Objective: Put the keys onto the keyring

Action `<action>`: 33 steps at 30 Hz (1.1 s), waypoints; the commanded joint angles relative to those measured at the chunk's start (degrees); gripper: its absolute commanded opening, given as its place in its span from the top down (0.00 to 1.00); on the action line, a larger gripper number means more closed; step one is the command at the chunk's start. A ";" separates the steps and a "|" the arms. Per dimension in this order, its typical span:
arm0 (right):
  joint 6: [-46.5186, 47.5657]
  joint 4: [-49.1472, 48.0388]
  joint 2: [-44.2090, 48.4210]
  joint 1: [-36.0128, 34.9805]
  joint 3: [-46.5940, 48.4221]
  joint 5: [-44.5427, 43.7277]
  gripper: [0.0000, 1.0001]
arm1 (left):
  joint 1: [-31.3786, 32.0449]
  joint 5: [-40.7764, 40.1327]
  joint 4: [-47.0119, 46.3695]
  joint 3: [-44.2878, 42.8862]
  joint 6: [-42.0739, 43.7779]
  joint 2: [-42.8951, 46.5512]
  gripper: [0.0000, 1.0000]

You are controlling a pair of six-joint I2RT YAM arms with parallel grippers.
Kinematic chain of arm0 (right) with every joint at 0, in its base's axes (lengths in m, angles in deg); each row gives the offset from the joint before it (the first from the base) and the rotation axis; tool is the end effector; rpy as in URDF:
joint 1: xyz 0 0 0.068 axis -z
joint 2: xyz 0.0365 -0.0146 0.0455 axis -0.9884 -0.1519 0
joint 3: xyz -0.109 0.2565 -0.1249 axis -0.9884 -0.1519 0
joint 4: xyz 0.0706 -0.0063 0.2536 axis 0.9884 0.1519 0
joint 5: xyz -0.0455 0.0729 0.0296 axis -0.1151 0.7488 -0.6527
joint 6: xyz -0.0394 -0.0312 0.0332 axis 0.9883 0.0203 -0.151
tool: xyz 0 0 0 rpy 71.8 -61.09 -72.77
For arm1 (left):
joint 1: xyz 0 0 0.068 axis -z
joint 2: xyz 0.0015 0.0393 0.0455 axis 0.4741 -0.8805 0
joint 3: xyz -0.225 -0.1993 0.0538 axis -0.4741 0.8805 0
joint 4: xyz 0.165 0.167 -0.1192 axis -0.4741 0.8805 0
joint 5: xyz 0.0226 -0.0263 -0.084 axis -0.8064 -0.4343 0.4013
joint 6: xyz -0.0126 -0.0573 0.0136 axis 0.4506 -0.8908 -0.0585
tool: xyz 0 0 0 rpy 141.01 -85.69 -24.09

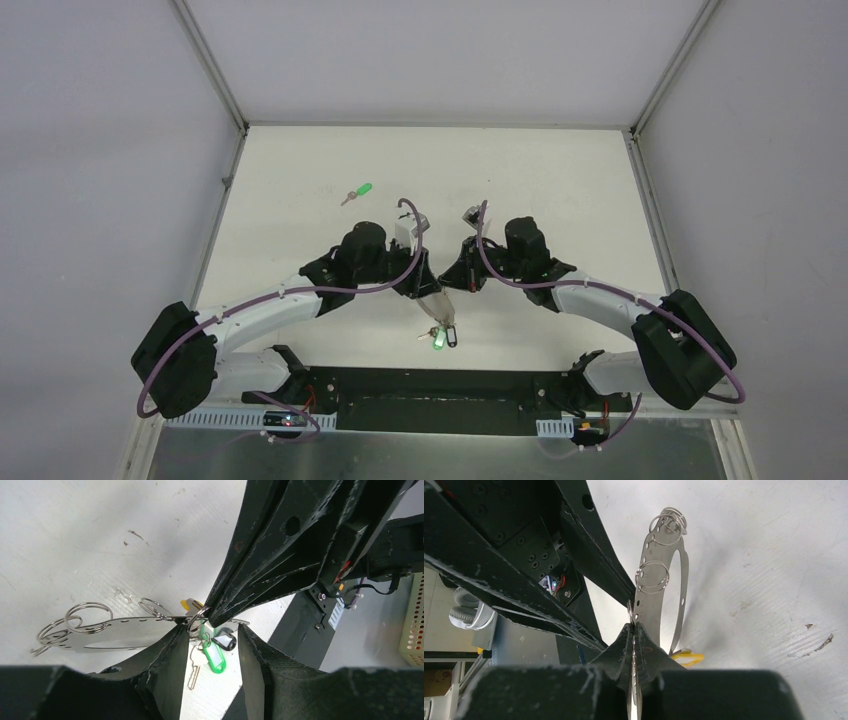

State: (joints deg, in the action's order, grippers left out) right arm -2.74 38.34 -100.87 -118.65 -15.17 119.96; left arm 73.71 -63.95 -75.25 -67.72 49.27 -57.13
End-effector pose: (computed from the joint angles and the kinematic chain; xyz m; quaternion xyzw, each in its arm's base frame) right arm 0.1942 0.1856 0.2327 -0.2854 0.7542 0.5154 0.2902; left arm 0.1640 -0.1904 0.2588 0.2844 0.7968 -0.4129 0.3373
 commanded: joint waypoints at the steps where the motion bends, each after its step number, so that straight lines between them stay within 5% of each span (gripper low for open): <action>1: 0.55 -3.44 0.11 -0.58 2.26 2.45 1.00 | 0.42 0.19 -4.46 -2.95 3.09 0.59 0.59; 7: 1.01 -2.73 0.11 -0.65 2.56 2.31 1.00 | 0.39 1.09 -4.38 -2.44 3.75 1.46 0.73; 12: 1.13 -2.25 0.35 -0.75 3.03 2.15 1.00 | 0.41 1.62 -4.33 -2.17 4.58 1.44 0.99; 24: 3.70 5.54 8.06 -0.59 4.70 -0.20 0.51 | 0.47 3.13 -4.98 -0.59 9.37 5.02 1.00; 33: 4.73 5.60 17.29 0.20 1.56 -1.62 0.34 | 0.56 5.48 -10.83 3.58 15.80 7.89 1.00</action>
State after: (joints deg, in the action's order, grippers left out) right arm 1.90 48.09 -88.96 -118.21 -13.86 114.78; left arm 74.08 -58.55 -81.00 -66.39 60.11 -49.85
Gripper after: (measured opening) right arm 0.631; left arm 0.010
